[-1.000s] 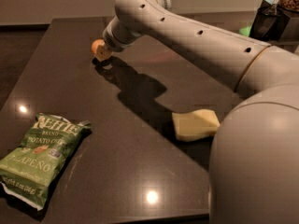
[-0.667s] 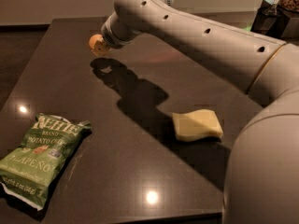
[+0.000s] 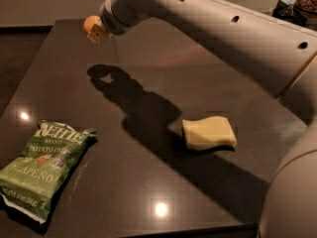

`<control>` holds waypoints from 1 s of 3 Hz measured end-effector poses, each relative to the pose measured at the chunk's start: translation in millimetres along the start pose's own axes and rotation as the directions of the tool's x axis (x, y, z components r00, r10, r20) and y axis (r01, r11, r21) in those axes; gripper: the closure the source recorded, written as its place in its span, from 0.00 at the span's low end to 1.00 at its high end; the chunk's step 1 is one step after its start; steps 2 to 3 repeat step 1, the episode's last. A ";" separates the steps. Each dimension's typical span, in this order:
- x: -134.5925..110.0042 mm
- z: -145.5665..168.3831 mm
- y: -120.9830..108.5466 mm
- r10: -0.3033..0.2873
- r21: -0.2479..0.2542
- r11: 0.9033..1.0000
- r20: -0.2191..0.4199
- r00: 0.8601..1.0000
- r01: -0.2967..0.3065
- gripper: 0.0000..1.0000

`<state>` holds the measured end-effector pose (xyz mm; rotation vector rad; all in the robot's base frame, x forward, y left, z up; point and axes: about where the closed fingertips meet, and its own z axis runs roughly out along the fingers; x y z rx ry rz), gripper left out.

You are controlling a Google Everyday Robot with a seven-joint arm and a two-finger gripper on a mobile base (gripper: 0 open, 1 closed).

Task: Pick orange

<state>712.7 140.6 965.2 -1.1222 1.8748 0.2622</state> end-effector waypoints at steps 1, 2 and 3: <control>0.0 0.0 0.0 0.000 0.000 1.000 0.000 1.000 0.000 1.00; 0.0 0.0 0.0 0.000 0.000 1.000 0.000 1.000 0.000 1.00; 0.0 0.0 0.0 0.000 0.000 1.000 0.000 1.000 0.000 1.00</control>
Offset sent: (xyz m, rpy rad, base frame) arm 0.0000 0.0000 0.0000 0.0000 0.0000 0.0000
